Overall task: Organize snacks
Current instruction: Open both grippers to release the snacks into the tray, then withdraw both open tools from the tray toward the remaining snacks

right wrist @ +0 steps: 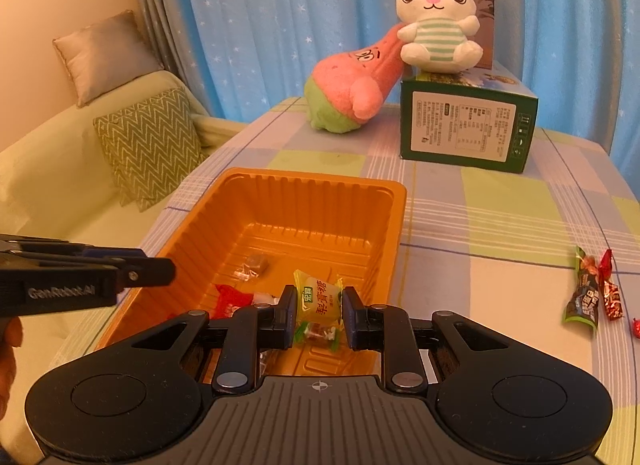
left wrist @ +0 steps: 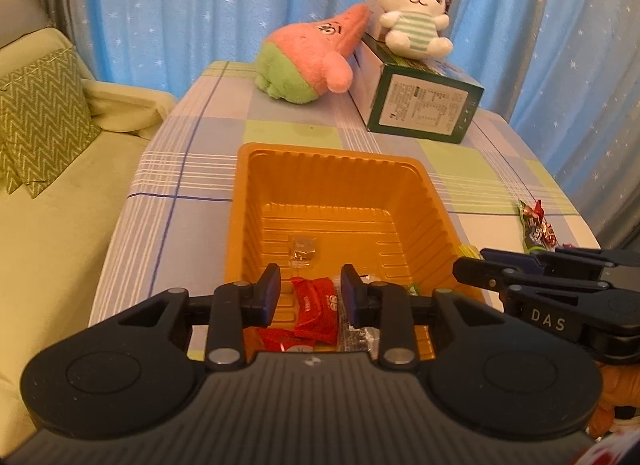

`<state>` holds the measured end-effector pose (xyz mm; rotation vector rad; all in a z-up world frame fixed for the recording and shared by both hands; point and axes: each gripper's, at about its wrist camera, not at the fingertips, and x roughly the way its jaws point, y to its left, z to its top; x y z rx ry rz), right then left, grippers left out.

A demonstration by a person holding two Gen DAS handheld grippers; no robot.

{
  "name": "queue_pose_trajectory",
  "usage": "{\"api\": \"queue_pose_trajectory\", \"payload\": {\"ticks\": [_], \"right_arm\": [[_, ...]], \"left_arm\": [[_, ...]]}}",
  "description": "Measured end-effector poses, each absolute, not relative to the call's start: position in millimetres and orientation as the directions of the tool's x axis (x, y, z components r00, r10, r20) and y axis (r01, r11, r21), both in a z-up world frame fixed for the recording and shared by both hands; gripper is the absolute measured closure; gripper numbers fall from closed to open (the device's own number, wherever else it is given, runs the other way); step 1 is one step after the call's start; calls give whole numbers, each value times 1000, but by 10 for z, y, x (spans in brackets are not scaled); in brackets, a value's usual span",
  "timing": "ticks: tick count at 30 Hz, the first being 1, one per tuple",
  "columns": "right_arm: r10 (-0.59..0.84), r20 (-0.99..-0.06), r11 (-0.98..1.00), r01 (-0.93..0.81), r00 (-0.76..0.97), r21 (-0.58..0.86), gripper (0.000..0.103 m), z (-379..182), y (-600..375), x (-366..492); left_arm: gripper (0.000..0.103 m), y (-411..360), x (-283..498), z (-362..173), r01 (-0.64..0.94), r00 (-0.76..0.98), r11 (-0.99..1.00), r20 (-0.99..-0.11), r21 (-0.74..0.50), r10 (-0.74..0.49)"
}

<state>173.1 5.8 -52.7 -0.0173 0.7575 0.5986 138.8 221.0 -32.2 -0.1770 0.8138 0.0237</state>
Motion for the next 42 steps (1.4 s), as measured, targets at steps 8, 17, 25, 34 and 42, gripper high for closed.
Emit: {"api": "queue_pose_trajectory", "payload": {"ticks": [8, 17, 25, 34, 42], "right_arm": [[528, -647, 823, -519, 550, 230, 79, -490, 97, 1688], [551, -632, 824, -473, 545, 311, 34, -429, -55, 1678], [495, -634, 865, -403, 594, 297, 34, -317, -436, 1308], [474, -614, 878, -393, 631, 274, 34, -105, -681, 848], [460, -608, 886, -383, 648, 262, 34, 3, -841, 564]], "left_arm": [[70, 2229, 1231, -224, -101, 704, 985, -709, -141, -29], [58, 2251, 1046, -114, -122, 714, 984, -700, -128, -3], [51, 2106, 763, 114, -119, 738, 984, -675, -129, 1], [45, 1857, 371, 261, -137, 747, 981, -664, -135, 13], [41, 1666, 112, 281, -150, 747, 975, -665, -161, 5]]}}
